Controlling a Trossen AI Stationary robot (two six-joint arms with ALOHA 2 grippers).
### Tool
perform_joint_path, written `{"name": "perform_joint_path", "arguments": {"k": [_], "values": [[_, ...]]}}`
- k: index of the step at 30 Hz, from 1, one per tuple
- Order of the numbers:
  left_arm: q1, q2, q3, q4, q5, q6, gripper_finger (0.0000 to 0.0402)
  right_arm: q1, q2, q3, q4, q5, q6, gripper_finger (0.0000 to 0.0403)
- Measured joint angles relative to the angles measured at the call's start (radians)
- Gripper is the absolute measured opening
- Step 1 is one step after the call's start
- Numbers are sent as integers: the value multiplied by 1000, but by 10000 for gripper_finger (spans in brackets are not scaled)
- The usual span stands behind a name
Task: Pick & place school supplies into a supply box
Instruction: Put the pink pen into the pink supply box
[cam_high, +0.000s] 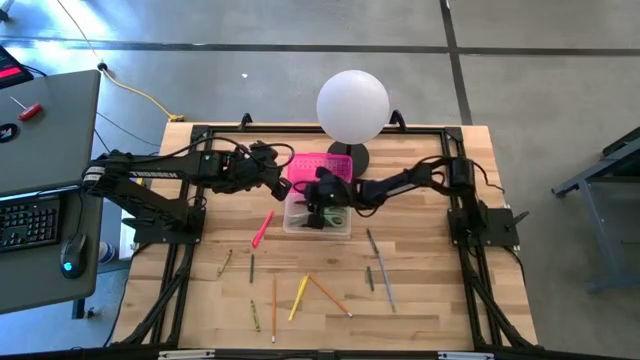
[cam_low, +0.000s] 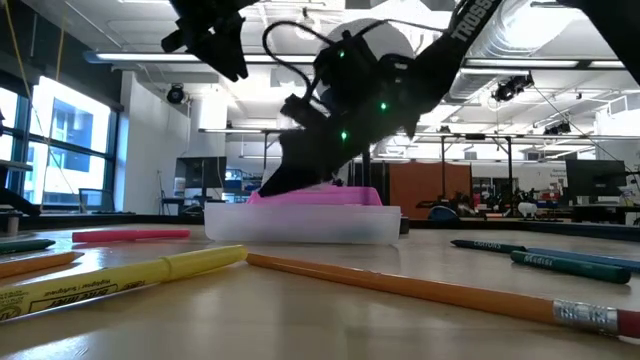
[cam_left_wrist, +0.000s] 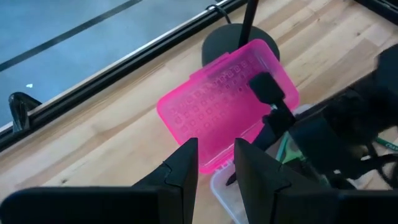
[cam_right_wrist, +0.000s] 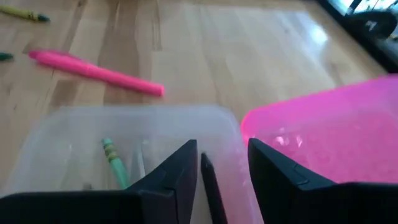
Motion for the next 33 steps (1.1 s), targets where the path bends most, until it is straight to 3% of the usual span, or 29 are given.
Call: {"name": "perform_joint_path", "arguments": {"k": [4, 9, 12, 18, 23, 27, 30, 33], "values": [[0, 0, 0, -4, 2, -3, 134, 42, -108, 2, -111, 4, -53, 121], [0, 0, 0, -41, -2, -34, 134, 121, -299, 2, -443, 50, -4, 121], [0, 0, 0, -76, -2, -65, 134, 184, -401, -5, -609, 144, 48, 121], [-84, -13, 0, -265, -21, -240, 134, 312, -598, -129, -744, 380, 73, 114], [-307, -37, -4, -447, -128, -519, 134, 363, -802, -292, -769, 497, 185, 113], [-500, -43, -56, -463, -265, -694, 134, 383, -975, -428, -719, 555, 283, 113], [-608, -35, -132, -377, -355, -790, 134, 385, -1070, -546, -598, 515, 339, 113], [-651, -10, -222, -171, -368, -771, 134, 385, -1128, -650, -472, 468, 354, 112]]}}
